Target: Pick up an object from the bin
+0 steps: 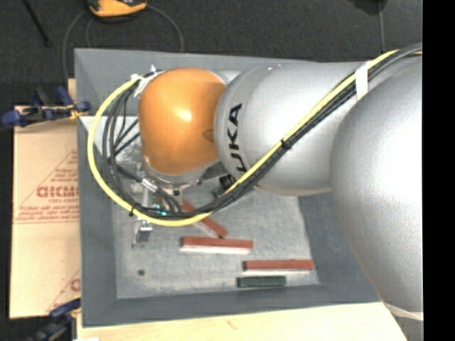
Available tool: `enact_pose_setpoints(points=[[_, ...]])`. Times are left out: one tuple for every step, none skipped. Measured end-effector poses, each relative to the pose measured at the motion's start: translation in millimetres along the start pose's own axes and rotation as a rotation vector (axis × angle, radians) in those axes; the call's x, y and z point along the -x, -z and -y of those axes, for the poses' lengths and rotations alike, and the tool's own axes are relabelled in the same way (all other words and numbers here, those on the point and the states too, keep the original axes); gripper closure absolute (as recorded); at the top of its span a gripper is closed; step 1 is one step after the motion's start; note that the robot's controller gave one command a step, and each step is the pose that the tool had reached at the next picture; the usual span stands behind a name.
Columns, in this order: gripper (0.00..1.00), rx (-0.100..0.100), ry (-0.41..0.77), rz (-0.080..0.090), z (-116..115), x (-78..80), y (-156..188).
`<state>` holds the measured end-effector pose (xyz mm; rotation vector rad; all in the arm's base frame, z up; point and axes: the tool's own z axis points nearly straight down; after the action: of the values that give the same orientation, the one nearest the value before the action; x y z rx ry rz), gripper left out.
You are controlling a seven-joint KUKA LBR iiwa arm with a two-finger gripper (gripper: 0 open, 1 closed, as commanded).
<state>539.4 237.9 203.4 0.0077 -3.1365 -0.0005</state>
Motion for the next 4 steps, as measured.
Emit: enact_pose_setpoints(points=[[0.00, 0.002, -0.004, 0.007, 1.0, 2.0, 4.6], [0.00, 0.005, -0.009, 0.016, 34.5, 34.0, -42.7], [0.00, -0.001, 0.038, 0.009, 71.6, 24.5, -94.5], [0.00, -0.001, 0.124, 0.009, 85.6, 44.3, -122.5]])
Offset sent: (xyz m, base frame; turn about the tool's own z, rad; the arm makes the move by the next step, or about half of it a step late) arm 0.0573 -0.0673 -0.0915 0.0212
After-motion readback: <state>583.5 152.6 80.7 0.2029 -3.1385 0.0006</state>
